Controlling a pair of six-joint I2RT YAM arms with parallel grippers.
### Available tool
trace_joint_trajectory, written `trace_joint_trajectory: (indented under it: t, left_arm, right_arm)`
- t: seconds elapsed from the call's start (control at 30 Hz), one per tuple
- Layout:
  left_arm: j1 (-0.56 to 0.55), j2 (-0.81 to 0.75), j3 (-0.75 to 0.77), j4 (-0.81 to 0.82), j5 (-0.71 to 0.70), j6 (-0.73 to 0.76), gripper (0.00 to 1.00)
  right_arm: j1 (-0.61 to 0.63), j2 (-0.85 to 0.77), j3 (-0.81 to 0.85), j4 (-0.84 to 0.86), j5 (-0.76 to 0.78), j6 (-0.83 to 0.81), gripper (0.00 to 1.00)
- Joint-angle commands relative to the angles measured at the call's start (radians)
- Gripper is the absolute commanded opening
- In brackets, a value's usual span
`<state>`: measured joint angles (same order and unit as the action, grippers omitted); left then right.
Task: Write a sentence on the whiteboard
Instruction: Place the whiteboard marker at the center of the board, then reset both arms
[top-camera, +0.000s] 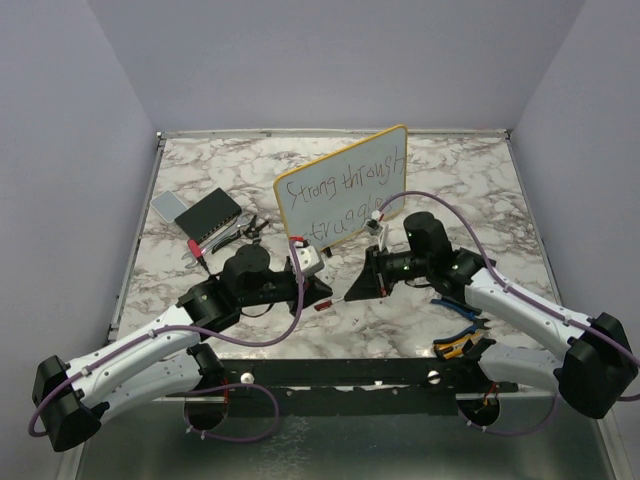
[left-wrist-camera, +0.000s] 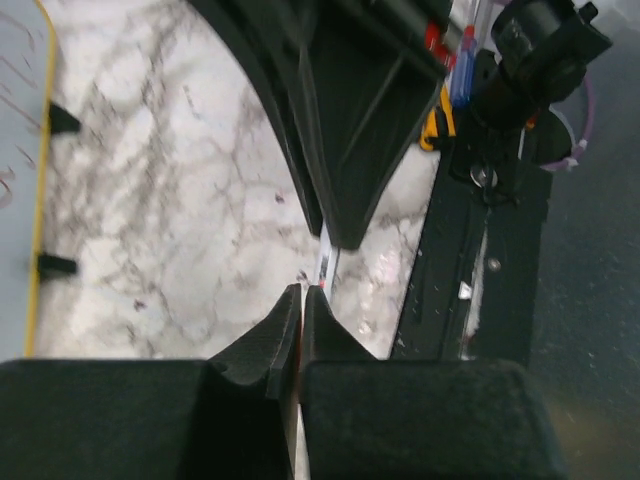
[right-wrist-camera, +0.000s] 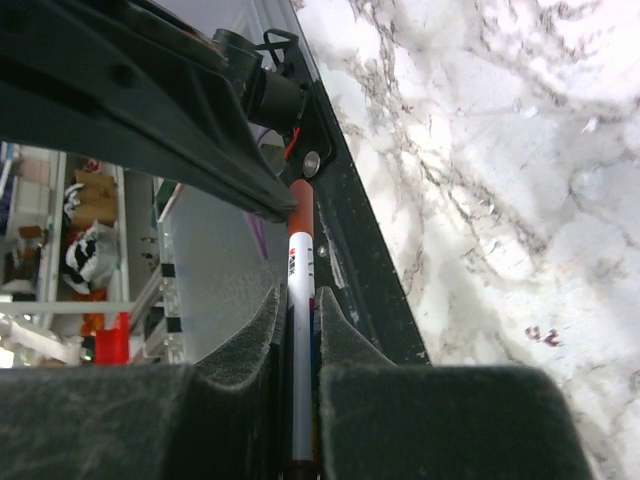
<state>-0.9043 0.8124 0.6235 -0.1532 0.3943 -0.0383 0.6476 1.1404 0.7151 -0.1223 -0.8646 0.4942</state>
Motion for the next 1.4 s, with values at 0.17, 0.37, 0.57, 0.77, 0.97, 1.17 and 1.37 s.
trace_joint_trajectory:
  t: [0.17,0.37,0.57,0.77,0.97,1.17,1.37]
  left_arm:
    - [0.004,0.004,0.046,0.077,-0.073,0.062,0.68]
    - [0.042,-0.011,0.055,0.053,-0.195,0.042,0.81]
    - [0.137,-0.016,0.059,0.058,-0.286,-0.046,0.81]
    - [0.262,-0.034,0.049,0.069,-0.336,-0.097,0.83]
    - [0.379,-0.055,0.041,0.071,-0.414,-0.126,0.84]
    - [0.475,-0.07,0.03,0.074,-0.455,-0.144,0.87]
    - [0.619,-0.051,0.032,0.046,-0.547,-0.197,0.9]
  right_arm:
    - [-0.023,-0.004,0.021,-0.129,0.336,0.012,0.01]
    - [-0.052,0.054,-0.025,-0.068,0.313,0.007,0.02]
    - [-0.054,0.129,-0.052,-0.02,0.384,0.02,0.11]
    - [-0.054,0.2,-0.065,0.003,0.46,0.02,0.18]
    - [-0.055,0.219,-0.059,-0.037,0.593,0.028,0.63]
    - [-0.082,0.175,-0.009,-0.137,0.813,0.032,0.99]
    - [-0.199,0.089,-0.004,-0.162,0.974,0.003,1.0]
